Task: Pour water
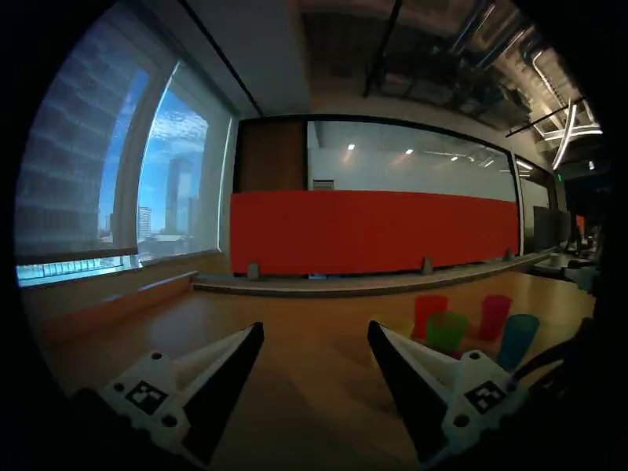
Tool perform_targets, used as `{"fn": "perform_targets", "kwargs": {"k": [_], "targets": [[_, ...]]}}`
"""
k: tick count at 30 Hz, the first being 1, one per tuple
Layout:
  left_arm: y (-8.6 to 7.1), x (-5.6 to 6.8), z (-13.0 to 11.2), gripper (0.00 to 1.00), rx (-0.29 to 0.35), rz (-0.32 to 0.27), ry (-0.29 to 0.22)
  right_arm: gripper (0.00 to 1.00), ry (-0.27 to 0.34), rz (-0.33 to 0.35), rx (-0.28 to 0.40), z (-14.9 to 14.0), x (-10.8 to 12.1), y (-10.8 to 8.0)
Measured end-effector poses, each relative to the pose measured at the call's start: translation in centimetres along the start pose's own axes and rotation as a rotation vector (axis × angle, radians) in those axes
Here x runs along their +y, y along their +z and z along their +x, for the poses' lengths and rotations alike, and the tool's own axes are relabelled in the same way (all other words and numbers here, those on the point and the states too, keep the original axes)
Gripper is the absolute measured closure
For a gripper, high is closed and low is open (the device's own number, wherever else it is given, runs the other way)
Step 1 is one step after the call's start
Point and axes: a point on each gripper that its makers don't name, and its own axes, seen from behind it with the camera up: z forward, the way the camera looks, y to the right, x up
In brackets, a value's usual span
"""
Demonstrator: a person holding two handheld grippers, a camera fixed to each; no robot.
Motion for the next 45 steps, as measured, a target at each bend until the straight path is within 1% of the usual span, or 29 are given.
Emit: {"fn": "perform_targets", "kwargs": {"k": [8,14,20,26,29,32,35,38,42,45], "targets": [[0.0,0.8,1.6,0.01,-0.022,-0.024,-0.01,0.01,-0.015,0.014,-0.022,2.1,0.0,-0.1],[0.4,1.0,3.5,0.01,-0.043,-0.046,0.001,0.01,-0.013,0.025,-0.026,5.4,0.1,0.1],[0.9,1.3,5.9,0.02,-0.062,-0.07,0.012,0.01,0.013,0.034,-0.019,9.2,0.3,0.4],[1.5,0.7,8.6,0.01,-0.089,-0.063,0.023,0.01,0.033,0.057,-0.022,12.9,0.1,0.8],[1.9,0.7,10.0,0.01,-0.098,-0.072,0.021,0.01,0.025,0.073,-0.023,14.3,-0.2,0.9],[2.3,1.1,11.5,0.01,-0.104,-0.099,0.02,0.01,0.015,0.092,-0.038,15.5,-0.7,1.0],[2.5,1.7,12.9,0.01,-0.114,-0.128,0.014,0.01,0.012,0.119,-0.038,16.9,-1.5,1.1],[2.7,2.4,14.3,0.01,-0.109,-0.158,-0.003,0.0,0.009,0.141,-0.027,18.2,-2.0,1.0],[2.8,3.0,15.3,0.01,-0.108,-0.191,-0.042,0.01,0.004,0.152,-0.023,18.9,-2.3,1.0],[2.9,3.3,15.7,0.01,-0.115,-0.218,-0.06,0.0,-0.001,0.163,-0.027,19.0,-2.3,0.9]]}}
